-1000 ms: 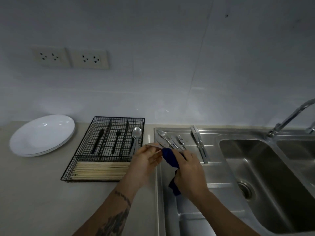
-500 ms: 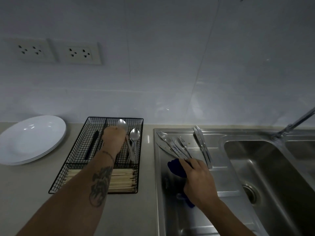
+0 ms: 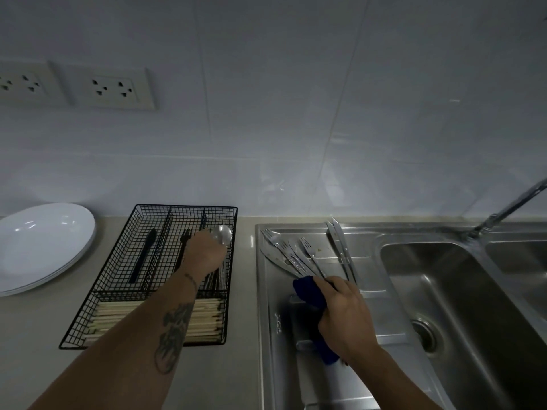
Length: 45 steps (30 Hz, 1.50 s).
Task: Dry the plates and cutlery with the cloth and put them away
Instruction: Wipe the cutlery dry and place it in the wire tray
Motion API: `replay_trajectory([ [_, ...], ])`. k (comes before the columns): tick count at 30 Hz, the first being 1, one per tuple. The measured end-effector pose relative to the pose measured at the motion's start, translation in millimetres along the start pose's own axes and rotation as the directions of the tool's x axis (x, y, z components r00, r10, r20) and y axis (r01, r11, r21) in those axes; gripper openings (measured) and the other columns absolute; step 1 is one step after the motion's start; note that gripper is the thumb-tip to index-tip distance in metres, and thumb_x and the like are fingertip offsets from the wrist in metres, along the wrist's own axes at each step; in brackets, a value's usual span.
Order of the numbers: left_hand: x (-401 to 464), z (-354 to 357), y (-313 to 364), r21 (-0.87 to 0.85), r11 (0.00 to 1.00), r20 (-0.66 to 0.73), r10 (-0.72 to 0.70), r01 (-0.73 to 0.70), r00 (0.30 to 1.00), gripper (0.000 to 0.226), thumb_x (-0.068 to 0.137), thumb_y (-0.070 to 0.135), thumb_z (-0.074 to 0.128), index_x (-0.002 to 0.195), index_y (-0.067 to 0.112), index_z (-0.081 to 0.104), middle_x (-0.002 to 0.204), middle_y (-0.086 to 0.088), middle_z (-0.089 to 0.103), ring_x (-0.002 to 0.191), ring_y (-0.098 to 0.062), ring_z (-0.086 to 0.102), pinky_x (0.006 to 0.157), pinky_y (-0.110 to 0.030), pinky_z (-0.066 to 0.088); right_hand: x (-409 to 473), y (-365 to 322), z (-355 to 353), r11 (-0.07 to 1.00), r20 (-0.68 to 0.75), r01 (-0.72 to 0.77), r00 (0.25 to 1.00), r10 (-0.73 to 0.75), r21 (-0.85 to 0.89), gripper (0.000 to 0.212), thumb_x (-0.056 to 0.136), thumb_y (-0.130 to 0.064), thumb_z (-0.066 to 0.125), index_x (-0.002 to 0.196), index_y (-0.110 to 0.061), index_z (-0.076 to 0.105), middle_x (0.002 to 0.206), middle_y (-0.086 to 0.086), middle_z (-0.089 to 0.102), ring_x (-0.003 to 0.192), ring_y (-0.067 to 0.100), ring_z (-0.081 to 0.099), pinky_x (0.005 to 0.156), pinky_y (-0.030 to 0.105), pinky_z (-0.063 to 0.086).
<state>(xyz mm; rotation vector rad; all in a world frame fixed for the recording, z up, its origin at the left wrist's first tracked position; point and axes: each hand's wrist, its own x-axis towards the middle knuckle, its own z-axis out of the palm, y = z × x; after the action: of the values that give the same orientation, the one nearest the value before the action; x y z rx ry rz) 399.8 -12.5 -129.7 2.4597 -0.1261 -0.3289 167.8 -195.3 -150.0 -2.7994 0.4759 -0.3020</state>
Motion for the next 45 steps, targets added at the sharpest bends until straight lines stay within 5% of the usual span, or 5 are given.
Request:
replay_trajectory([
  [13, -61, 13, 4, -0.040, 0.969, -0.135, 0.236, -0.244, 0.962, 0.035, 0.084, 0.001, 0.052, 0.113, 0.013, 0.067, 0.101, -0.003, 0.065, 0.087, -0.017, 0.061, 0.069, -0.023, 0.049, -22, -4, -13, 1.000, 0.000, 0.004, 1.000, -0.004, -0.014, 0.066, 0.059, -0.004, 0.073, 0.123, -0.017, 0.061, 0.108, 0.003, 0.063, 0.098, 0.025, 0.056, 0.083, 0.038, 0.052],
  [18, -88, 49, 13, -0.015, 0.927, 0.049, 0.375, -0.375, 0.926, 0.029, 0.089, 0.009, 0.050, 0.109, 0.019, 0.068, 0.105, 0.000, 0.066, 0.096, -0.016, 0.063, 0.084, -0.033, 0.055, -37, 5, -20, 0.999, 0.009, -0.040, 0.999, 0.040, -0.031, 0.065, 0.056, -0.002, 0.072, 0.119, -0.017, 0.063, 0.103, 0.003, 0.063, 0.093, 0.024, 0.056, 0.078, 0.036, 0.052],
  [30, -101, 126, 63, -0.002, 0.933, 0.214, 0.353, -0.361, 0.911, 0.030, 0.090, 0.007, 0.049, 0.111, 0.018, 0.069, 0.104, -0.001, 0.067, 0.093, -0.017, 0.062, 0.079, -0.026, 0.047, -44, 69, -38, 0.990, 0.046, -0.121, 0.991, 0.124, -0.070, 0.067, 0.066, -0.005, 0.064, 0.131, -0.018, 0.056, 0.121, 0.004, 0.060, 0.110, 0.029, 0.050, 0.093, 0.037, 0.045],
  [38, -92, 172, 119, 0.071, 0.965, 0.125, 0.243, -0.253, 0.962, 0.023, 0.091, 0.016, 0.047, 0.071, 0.011, 0.058, 0.082, -0.011, 0.064, 0.079, -0.027, 0.063, 0.065, -0.030, 0.049, -25, 106, -43, 0.998, 0.138, -0.061, 0.988, 0.063, -0.022, 0.064, 0.075, -0.013, 0.060, 0.136, -0.022, 0.047, 0.125, 0.000, 0.053, 0.113, 0.024, 0.045, 0.096, 0.031, 0.040],
  [45, -98, 199, 144, 0.262, 0.961, 0.043, 0.080, -0.089, 0.996, 0.020, 0.082, 0.011, 0.060, 0.101, 0.008, 0.067, 0.103, -0.009, 0.065, 0.093, -0.026, 0.066, 0.076, -0.035, 0.057, -21, 137, -47, 0.999, 0.151, -0.012, 0.989, 0.005, 0.043, 0.064, 0.073, -0.006, 0.058, 0.134, -0.022, 0.049, 0.123, -0.001, 0.054, 0.110, 0.024, 0.046, 0.093, 0.029, 0.041],
])
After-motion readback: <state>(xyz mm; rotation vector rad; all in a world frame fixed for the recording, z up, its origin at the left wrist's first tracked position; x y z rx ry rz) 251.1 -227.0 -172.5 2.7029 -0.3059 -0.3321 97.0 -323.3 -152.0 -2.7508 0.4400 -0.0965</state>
